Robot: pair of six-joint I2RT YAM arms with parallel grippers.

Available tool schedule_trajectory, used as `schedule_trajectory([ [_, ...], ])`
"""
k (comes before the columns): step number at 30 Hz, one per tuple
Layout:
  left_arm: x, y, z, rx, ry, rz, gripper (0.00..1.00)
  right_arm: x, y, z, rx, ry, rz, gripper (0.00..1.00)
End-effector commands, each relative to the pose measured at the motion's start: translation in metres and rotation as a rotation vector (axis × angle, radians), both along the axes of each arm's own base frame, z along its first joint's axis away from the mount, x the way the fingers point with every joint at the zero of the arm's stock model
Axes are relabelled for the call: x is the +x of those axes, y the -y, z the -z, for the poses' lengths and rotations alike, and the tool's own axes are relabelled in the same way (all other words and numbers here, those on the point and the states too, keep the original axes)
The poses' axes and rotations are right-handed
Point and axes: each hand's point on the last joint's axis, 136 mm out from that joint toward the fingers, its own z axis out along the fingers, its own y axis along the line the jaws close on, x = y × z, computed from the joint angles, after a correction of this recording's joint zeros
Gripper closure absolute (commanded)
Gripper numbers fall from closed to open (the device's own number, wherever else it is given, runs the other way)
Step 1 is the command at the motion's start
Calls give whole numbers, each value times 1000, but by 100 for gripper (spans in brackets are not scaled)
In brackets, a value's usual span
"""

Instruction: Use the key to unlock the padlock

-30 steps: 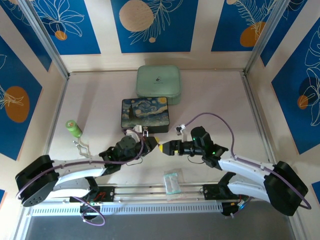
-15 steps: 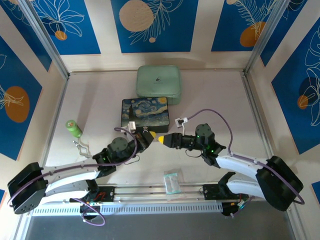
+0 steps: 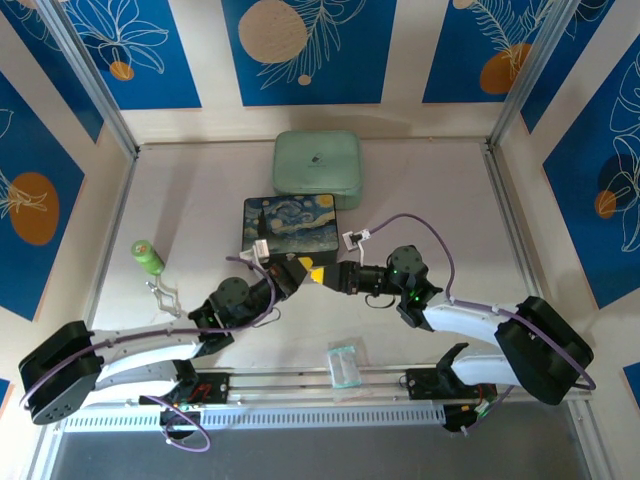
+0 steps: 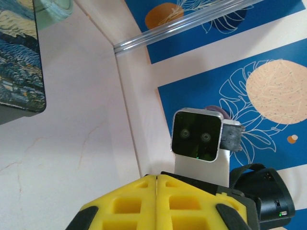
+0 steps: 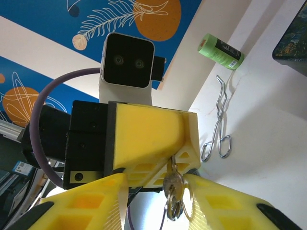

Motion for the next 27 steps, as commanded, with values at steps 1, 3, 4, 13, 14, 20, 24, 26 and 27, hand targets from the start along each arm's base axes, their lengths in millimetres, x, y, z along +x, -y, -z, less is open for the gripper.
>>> schedule_trajectory([
  [1,-2,1,-16,-42,54,7,100,-2,-4,-14,32,33,-25,72],
  [3,-2,1,-16,-42,52,6,100,-1,-4,-13,30,29,-22,73],
  [4,-2,1,-15,-42,49,5,100,0,-4,-12,30,27,-19,74],
  [13,-4,1,-10,-22,41,13,100,5,0,-13,35,36,7,100],
  [14,-4,1,-9,-19,38,13,100,5,1,-12,33,35,6,100],
  [20,-1,-3,-2,19,32,-13,78,6,2,-3,6,22,13,100],
  [24,6,-16,15,167,11,-79,5,10,1,2,-41,6,23,100],
  [26,9,-28,24,283,-9,-124,0,13,2,7,-89,-2,38,100],
  [27,11,-35,26,337,-18,-143,0,14,3,10,-108,-2,48,100],
])
